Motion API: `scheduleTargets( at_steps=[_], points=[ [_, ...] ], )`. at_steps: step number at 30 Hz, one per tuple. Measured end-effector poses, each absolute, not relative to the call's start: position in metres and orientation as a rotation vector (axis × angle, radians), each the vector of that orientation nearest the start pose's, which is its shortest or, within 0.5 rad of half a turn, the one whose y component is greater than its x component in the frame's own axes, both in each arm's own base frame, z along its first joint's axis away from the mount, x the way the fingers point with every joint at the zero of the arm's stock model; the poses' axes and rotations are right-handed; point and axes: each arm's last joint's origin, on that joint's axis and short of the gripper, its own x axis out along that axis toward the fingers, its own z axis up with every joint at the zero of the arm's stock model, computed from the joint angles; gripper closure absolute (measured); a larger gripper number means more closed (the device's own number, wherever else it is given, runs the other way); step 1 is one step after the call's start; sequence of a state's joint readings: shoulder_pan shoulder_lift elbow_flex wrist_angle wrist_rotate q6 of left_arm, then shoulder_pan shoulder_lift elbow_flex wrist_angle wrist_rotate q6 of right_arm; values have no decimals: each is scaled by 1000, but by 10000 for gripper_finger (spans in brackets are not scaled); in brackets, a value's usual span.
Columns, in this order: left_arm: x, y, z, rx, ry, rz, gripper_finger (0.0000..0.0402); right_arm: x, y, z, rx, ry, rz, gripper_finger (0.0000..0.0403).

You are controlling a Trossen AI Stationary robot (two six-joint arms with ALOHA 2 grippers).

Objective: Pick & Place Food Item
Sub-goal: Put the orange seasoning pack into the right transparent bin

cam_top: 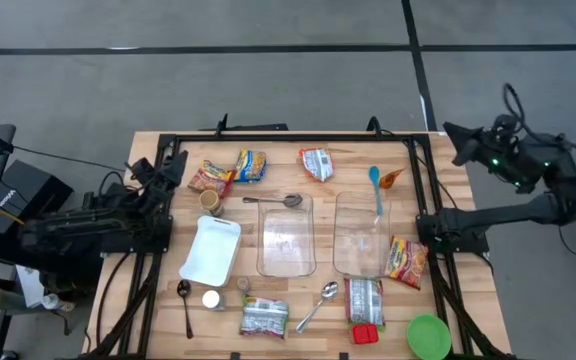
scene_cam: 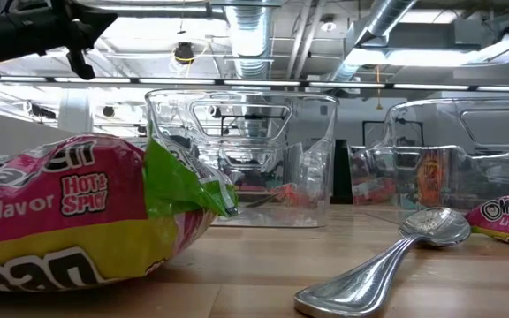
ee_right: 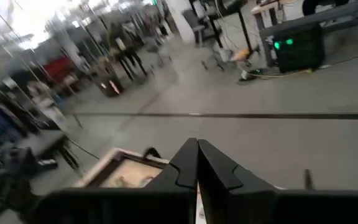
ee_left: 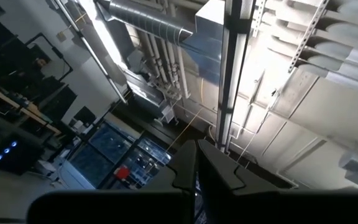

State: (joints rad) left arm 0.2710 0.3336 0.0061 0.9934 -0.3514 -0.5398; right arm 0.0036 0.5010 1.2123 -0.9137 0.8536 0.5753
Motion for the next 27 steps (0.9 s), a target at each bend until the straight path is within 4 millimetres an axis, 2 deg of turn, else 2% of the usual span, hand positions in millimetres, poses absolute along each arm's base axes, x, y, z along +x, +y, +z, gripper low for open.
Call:
scheduleTargets(
  at_steps=[7,14,18,27],
  points=[
    [97,37,223,-530,-777,418,394,48,-21,442,357,153,-904,403],
    [101,38,220,-531,-740,430,394,74,-21,451,379,287,-942,403],
    [101,38,220,-531,-743,429,394,88,-22,444,443,373,-957,403],
    [101,38,220,-531,-742,429,394,100,-38,422,737,600,-1134,403]
  ],
)
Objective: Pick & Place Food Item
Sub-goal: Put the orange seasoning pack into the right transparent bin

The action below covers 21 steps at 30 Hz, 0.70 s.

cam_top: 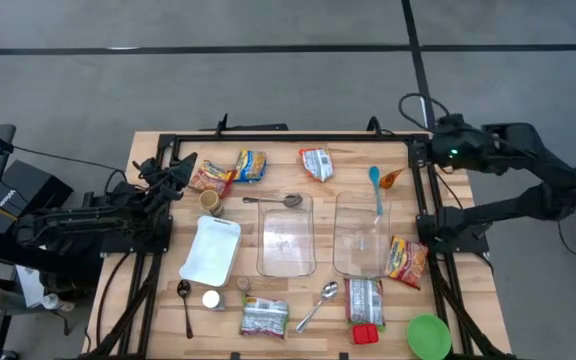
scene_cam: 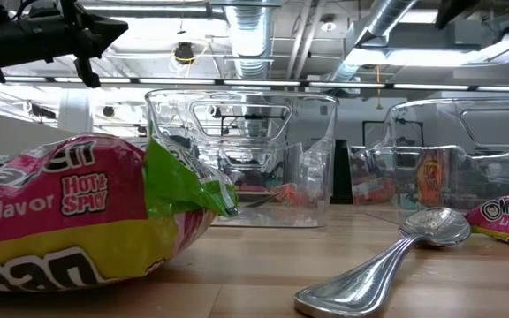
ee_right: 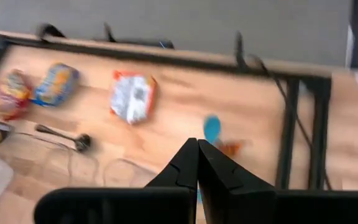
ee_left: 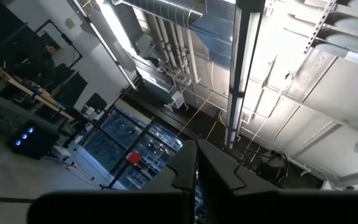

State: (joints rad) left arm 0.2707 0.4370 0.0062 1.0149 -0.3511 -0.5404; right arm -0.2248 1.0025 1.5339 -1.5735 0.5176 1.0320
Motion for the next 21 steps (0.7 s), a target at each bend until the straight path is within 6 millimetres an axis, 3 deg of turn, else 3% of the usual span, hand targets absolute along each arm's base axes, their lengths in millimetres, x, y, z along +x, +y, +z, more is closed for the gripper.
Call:
scheduleTargets(
  at_steps=[8,21],
  points=[
    [101,38,220,-531,-741,429,394,118,-65,402,1004,701,-1236,403],
    [101,38,220,-531,-741,429,394,136,-126,344,1235,959,-1447,403]
  ],
)
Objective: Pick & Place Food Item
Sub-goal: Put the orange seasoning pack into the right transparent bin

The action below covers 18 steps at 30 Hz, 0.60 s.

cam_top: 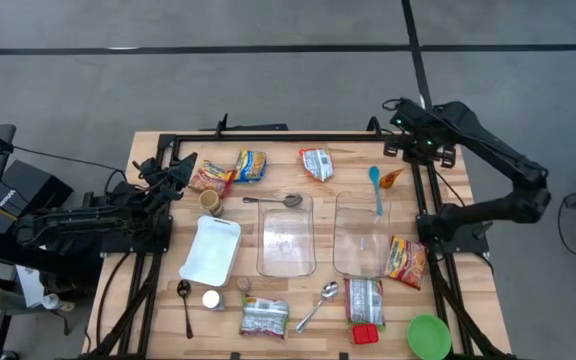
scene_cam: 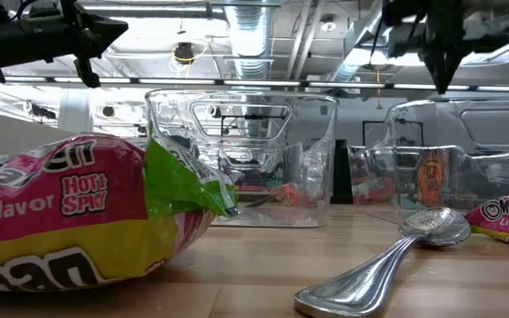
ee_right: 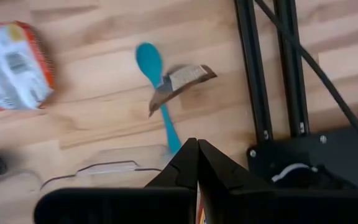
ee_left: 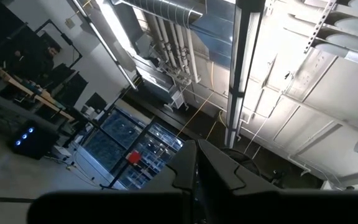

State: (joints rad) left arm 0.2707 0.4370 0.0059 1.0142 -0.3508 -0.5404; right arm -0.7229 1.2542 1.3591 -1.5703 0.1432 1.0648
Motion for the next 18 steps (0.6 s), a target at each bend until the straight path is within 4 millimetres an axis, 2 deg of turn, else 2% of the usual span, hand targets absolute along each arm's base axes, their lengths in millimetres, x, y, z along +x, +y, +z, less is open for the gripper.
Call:
scheduleTargets(
  at_steps=[5,11,18],
  points=[
    [101,38,220,-531,-741,429,394,141,-144,331,1347,1017,-1443,403],
    [101,38,220,-531,-741,429,394,148,-157,319,1376,1085,-1425,399],
    [101,38,220,-531,-741,429,394,155,-163,313,1377,1090,-1427,354]
  ],
)
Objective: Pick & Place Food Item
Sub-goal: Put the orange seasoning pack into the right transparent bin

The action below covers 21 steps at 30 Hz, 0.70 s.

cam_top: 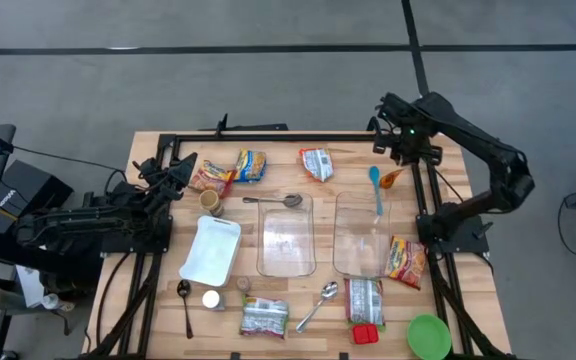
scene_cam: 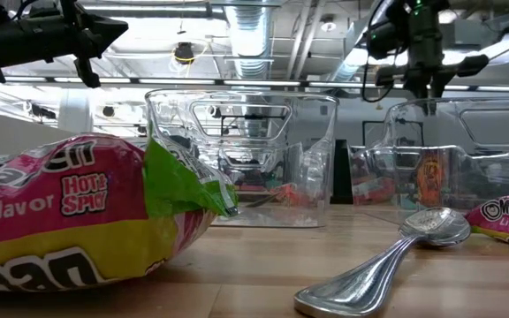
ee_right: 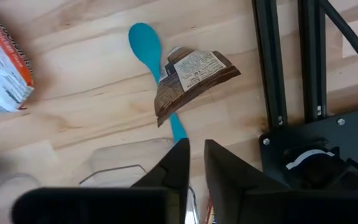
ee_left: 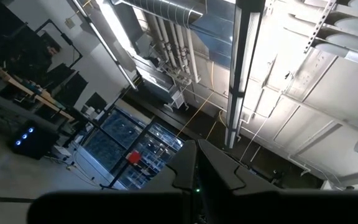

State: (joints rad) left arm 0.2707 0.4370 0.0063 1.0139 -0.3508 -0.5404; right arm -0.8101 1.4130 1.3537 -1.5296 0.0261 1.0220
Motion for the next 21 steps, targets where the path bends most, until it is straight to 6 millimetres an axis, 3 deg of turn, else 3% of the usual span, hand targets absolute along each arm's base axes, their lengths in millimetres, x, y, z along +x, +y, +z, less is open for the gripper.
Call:
scheduleTargets(
  at_steps=[8,21],
  points=[
    [101,38,220,-531,-741,429,394,157,-162,312,1464,1013,-1525,294],
    [101,38,220,-531,-740,429,394,175,-149,313,1487,826,-1674,284]
  ],
)
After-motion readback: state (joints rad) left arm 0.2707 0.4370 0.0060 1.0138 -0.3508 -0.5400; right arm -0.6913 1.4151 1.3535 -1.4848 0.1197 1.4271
